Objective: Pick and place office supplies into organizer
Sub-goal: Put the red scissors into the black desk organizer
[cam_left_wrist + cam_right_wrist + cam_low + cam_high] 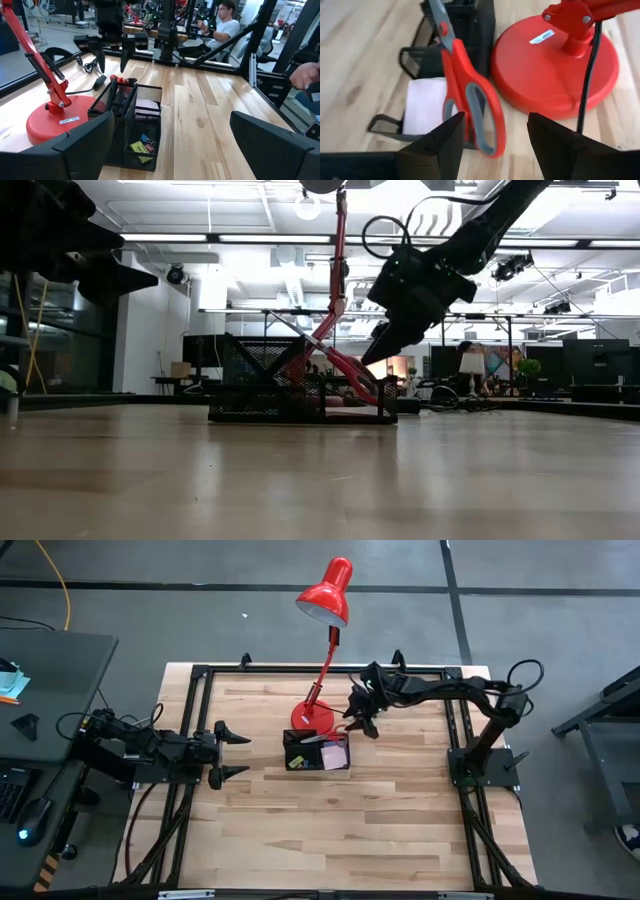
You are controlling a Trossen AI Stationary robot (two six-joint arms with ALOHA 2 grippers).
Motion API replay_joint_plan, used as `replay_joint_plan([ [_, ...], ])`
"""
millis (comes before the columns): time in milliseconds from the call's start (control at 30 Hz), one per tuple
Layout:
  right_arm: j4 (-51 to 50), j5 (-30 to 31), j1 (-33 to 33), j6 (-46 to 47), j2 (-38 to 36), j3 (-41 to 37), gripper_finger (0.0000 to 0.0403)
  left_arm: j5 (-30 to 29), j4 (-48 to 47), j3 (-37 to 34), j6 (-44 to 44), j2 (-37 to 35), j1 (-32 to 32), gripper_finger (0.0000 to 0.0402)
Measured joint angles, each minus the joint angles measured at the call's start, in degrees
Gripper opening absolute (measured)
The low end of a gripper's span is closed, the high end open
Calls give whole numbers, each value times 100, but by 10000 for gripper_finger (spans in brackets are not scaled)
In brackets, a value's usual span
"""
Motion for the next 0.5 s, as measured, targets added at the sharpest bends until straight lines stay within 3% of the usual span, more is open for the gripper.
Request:
replay_joint_plan([
  [100, 19, -355, -3, 25, 2, 0, 204, 0, 0, 0, -2, -2, 0, 381],
  [500, 249, -567, 3, -81, 435, 0, 203, 0, 2, 0, -2, -2, 0, 381],
])
